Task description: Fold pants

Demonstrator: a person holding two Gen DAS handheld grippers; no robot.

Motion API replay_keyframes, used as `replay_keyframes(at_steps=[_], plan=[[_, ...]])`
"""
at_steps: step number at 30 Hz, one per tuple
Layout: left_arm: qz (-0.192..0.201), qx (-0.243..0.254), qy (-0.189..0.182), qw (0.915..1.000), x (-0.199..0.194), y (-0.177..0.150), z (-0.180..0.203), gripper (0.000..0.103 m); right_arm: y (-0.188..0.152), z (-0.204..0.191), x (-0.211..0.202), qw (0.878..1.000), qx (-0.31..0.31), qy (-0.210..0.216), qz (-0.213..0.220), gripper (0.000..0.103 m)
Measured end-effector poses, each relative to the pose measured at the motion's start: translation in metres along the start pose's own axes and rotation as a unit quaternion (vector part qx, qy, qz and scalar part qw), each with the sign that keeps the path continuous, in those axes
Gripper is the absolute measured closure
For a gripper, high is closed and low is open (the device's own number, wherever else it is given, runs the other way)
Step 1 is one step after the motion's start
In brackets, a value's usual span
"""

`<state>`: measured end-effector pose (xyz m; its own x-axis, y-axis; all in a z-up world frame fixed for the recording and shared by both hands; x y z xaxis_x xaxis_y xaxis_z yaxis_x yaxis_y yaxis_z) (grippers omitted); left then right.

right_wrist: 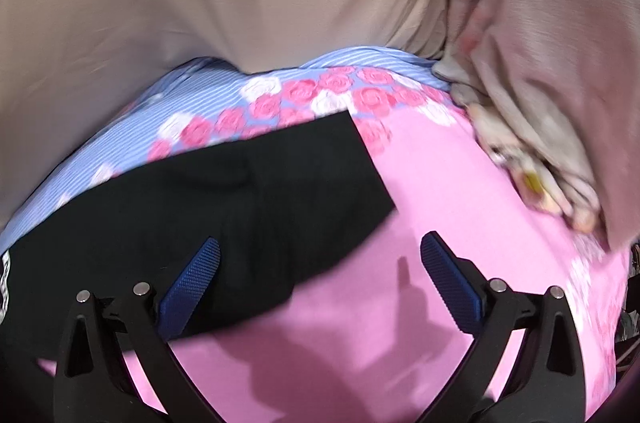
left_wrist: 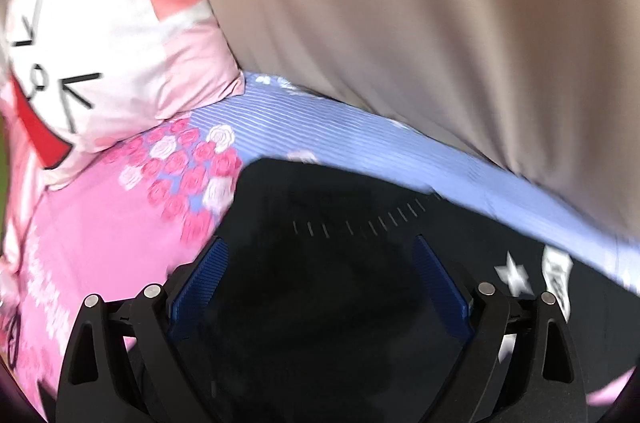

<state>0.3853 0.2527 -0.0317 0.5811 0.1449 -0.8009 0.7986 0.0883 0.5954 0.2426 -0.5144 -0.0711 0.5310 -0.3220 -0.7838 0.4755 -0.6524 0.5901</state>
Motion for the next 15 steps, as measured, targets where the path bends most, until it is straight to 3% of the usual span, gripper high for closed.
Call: replay_keyframes(at_steps=[4,8,10,11,12,13,14,15], plan=[[-0.043,-0.03,0.033,0.9981,0.055,0.024,-0.02,0.013,0.02,-0.006,0.026,1.0,0.013,0.009,-0.021,0.005],[-0.105,-0.073,0.008,0.9917,0.103,0.023,-0.035,0.013,0.031,-0.008,0.044,0.999,0.028,0.021,-0.034,0.005],[-0.083,-0.074,0.018,0.9936,0.106,0.025,-0.035,0.022,0.032,-0.01,0.046,0.999,0.025,0.025,-0.027,0.005],[-0.075,-0.076,0.021,0.9941,0.105,0.027,-0.035,0.041,0.031,-0.012,0.045,0.999,0.017,0.029,-0.02,0.009],[-0.07,-0.075,0.016,0.9946,0.103,0.029,-0.035,0.069,0.03,-0.015,0.044,0.999,0.006,0.031,-0.014,0.031],[-0.069,-0.075,0.006,0.9947,0.1,0.03,-0.035,0.077,0.029,-0.018,0.04,0.999,-0.007,0.046,-0.013,0.045],[-0.068,-0.076,0.004,0.9948,0.096,0.031,-0.035,0.088,0.028,-0.021,0.036,0.996,-0.012,0.089,-0.024,0.079],[-0.059,-0.074,-0.003,0.9955,0.087,0.03,-0.036,0.093,0.027,-0.021,0.03,0.996,-0.01,0.088,-0.019,0.093]])
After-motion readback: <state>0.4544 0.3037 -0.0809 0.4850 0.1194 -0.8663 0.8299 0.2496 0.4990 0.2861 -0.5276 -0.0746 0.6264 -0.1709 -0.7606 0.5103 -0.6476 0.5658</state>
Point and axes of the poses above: each gripper's, at about its wrist camera, not at the fingertips, and x roughly the way its jaws point, z to its right, y to its top, the point moved 1 cm from there along x, roughly the way its jaws point, and after that the axes turned 10 degrees about x, right-handed, at the moved point
